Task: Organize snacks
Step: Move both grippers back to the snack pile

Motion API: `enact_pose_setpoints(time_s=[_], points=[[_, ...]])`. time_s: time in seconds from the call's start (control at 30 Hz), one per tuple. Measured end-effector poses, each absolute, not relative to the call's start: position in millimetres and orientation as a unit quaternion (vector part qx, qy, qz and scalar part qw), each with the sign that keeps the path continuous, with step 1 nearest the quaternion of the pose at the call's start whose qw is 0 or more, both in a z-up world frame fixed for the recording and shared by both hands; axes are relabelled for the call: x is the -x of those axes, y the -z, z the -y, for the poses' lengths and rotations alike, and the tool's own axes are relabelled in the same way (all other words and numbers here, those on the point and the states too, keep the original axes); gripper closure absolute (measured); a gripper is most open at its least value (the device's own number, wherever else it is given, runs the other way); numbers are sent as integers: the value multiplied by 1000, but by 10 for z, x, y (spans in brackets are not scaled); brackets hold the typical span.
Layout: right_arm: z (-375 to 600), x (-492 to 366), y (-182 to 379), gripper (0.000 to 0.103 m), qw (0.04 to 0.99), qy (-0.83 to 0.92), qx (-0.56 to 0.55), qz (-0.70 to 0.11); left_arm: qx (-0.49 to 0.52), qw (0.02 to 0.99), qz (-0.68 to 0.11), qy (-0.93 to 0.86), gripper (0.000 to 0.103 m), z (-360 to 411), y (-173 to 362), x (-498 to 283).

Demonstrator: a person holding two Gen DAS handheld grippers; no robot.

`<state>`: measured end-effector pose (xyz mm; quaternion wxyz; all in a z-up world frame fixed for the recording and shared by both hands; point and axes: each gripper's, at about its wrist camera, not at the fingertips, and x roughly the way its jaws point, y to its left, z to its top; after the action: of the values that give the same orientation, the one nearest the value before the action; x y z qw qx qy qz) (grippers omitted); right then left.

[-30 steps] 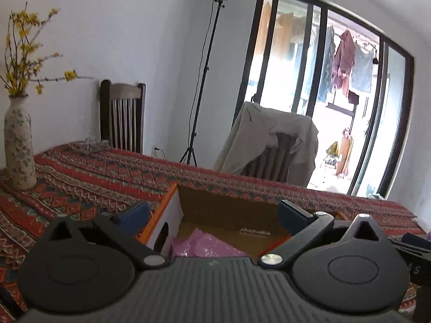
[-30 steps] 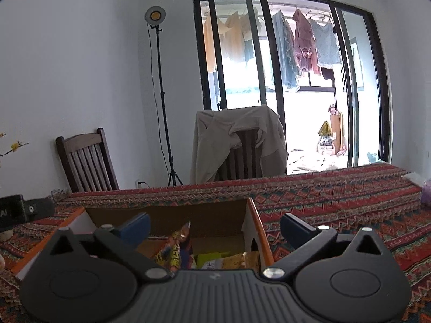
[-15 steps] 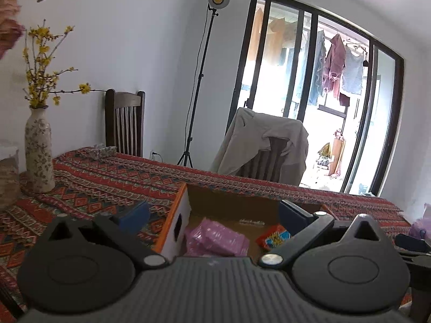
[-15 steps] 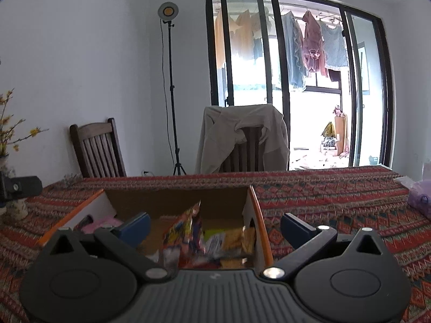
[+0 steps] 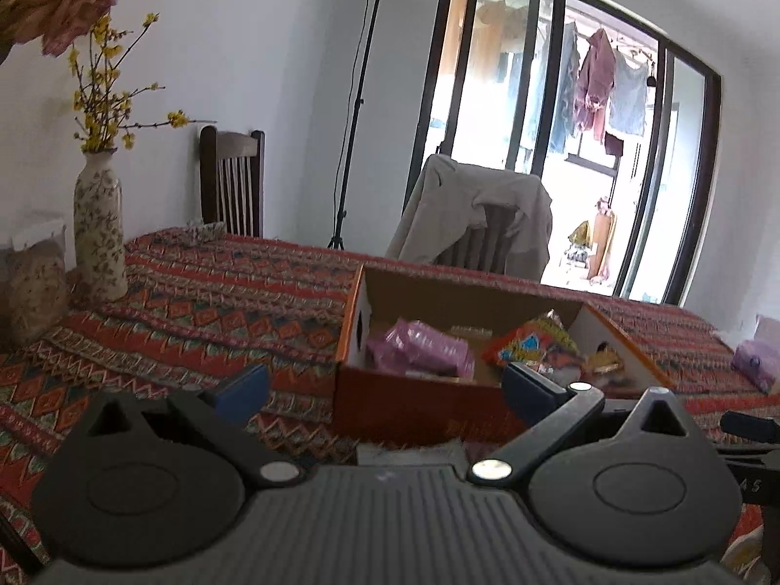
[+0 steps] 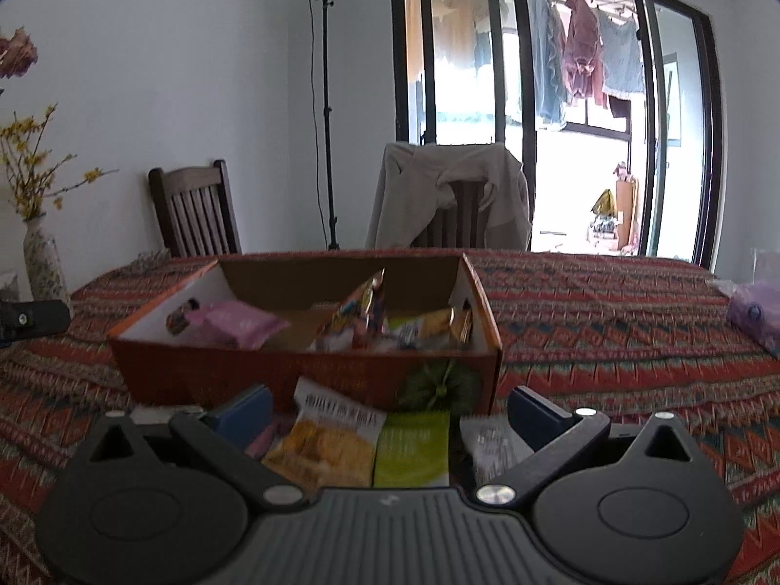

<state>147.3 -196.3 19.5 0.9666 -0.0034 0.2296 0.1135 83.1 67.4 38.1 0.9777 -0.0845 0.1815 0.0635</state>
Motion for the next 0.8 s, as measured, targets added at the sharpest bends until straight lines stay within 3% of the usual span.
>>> enact_pose_setpoints(time_s=[0.37,0.53,0.8], points=[[1884,-1417,-59,3,955,-137,-3,-262,91,973,-201,-72,0,-783,-234,-675],[1839,-1635,-20,15,947,-138,-29,-288,94,971,-206,-71,0,-807,-195,-660],[1710,-1842,172,21,939,-124,-33,-320,99,968,-217,-76,0,-848,-138,-639]])
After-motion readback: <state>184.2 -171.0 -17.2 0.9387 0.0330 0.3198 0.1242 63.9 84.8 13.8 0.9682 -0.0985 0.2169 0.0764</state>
